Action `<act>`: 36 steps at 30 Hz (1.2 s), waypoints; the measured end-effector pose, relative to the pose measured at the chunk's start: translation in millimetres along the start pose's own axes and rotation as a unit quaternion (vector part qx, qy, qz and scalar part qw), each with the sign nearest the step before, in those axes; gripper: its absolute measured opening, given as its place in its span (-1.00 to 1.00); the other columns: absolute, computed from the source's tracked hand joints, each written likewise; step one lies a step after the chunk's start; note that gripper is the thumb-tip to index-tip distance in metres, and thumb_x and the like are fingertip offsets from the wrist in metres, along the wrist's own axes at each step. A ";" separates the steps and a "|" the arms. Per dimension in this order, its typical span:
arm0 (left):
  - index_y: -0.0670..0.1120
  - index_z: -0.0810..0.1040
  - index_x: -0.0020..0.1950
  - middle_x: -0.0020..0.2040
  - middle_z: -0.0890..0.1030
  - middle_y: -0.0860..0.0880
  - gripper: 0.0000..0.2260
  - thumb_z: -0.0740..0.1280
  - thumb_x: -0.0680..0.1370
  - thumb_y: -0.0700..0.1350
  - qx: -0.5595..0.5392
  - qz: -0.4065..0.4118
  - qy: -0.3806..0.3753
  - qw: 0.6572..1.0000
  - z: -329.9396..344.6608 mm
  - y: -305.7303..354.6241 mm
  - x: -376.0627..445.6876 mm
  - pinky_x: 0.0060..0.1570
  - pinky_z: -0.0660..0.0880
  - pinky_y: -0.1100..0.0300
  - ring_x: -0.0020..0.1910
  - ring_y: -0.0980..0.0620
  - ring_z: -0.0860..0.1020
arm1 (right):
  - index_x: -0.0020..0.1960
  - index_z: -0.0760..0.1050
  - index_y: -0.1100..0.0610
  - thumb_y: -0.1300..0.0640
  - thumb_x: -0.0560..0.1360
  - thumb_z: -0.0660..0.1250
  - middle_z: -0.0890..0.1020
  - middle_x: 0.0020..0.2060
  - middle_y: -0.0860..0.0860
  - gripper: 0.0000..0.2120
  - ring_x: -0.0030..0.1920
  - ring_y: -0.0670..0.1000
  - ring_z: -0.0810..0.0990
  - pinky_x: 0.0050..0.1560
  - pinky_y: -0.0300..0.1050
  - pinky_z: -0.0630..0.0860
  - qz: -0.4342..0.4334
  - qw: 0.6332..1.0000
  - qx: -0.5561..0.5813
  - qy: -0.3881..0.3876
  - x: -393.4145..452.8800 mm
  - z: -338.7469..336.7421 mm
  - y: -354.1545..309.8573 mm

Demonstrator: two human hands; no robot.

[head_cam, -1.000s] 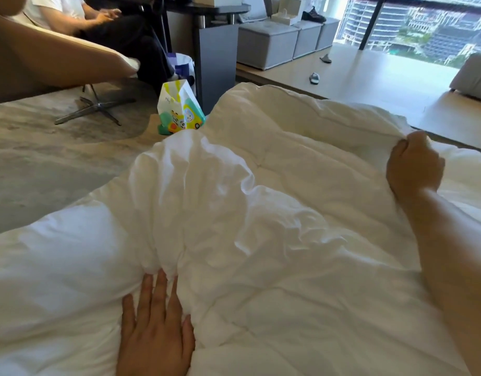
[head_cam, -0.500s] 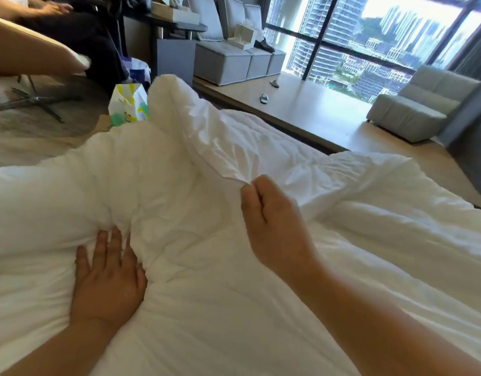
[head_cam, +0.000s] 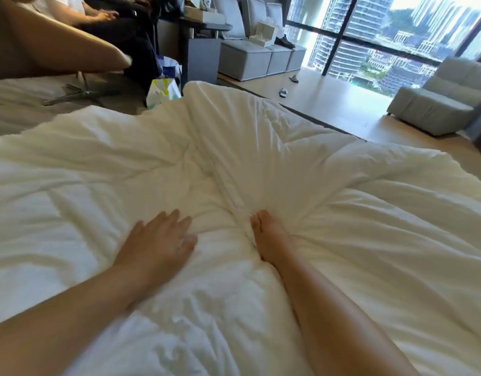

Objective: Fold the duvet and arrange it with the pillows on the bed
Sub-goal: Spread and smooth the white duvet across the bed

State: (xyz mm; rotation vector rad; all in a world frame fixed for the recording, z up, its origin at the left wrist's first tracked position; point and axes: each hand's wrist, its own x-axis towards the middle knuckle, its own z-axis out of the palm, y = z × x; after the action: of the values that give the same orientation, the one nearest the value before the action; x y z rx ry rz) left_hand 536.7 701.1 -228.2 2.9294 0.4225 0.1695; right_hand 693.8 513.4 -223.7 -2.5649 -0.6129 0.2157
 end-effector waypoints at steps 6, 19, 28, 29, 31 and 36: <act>0.00 0.24 0.56 0.57 0.20 -0.07 -0.25 -0.31 0.54 0.34 -0.038 -0.029 -0.130 0.990 11.5 -11.1 -64.2 0.43 0.05 -0.15 0.53 -0.13 0.23 | -0.28 0.32 0.07 0.01 0.60 0.12 0.44 -0.35 0.01 -0.70 -0.25 0.08 0.45 -0.23 -0.08 0.36 0.025 0.995 0.100 0.017 -41.1 -46.0 -55.5; 0.06 0.22 0.56 0.52 0.34 -0.09 -0.20 0.23 0.42 0.44 -0.857 0.047 0.039 0.512 -212.0 58.9 -131.8 0.36 0.34 -0.20 0.46 -0.14 0.36 | -0.18 0.49 0.19 0.17 0.60 0.22 0.62 -0.30 0.12 -0.80 -0.22 0.10 0.63 -0.08 0.02 0.57 0.017 0.730 0.619 -0.288 -147.8 -163.9 -283.7; -0.07 0.57 0.18 0.07 0.69 -0.11 -0.79 0.17 0.67 -0.08 -0.806 -0.245 0.178 0.509 -207.6 82.7 -100.3 -0.06 0.61 0.04 0.03 -0.03 0.66 | -0.08 0.60 0.06 0.22 0.50 0.33 0.68 -0.17 0.08 -0.90 -0.09 0.05 0.66 0.01 0.04 0.58 -0.020 0.844 0.534 -0.038 -163.8 -150.3 -229.1; -0.08 0.56 0.15 0.05 0.68 -0.10 -0.80 0.18 0.66 -0.08 -0.804 -0.277 0.202 0.485 -208.9 75.8 -96.7 -0.13 0.62 0.06 0.00 -0.04 0.66 | -0.08 0.60 0.03 0.19 0.48 0.38 0.68 -0.16 0.04 -0.93 -0.11 0.03 0.64 0.00 0.00 0.54 -0.052 0.895 0.440 0.042 -166.1 -154.2 -198.0; -0.04 0.54 0.05 0.00 0.65 -0.07 -0.85 0.19 0.66 -0.08 -0.788 -0.328 0.240 0.462 -212.9 52.9 -92.4 -0.23 0.59 0.10 -0.05 -0.02 0.64 | 0.20 0.53 0.07 -0.03 0.43 0.46 0.61 0.11 0.02 -0.61 0.13 0.02 0.55 0.16 -0.10 0.41 -0.080 0.977 0.163 0.115 -172.7 -166.0 -116.5; -0.02 0.51 -0.01 -0.03 0.61 -0.05 -0.86 0.18 0.65 -0.06 -0.747 -0.321 0.250 0.526 -219.6 20.4 -74.0 -0.22 0.57 0.09 -0.05 0.00 0.60 | 0.52 -0.33 -0.14 -0.39 0.33 0.32 -0.13 0.55 -0.01 0.06 0.54 0.11 -0.09 0.45 0.22 -0.06 0.060 0.918 -0.391 -0.036 -196.9 -205.4 94.9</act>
State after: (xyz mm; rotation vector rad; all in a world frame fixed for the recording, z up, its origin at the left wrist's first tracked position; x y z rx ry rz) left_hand 441.5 695.1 -16.0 0.8530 0.8043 0.7678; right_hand 608.7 261.4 -85.2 -3.3877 -0.6615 0.1155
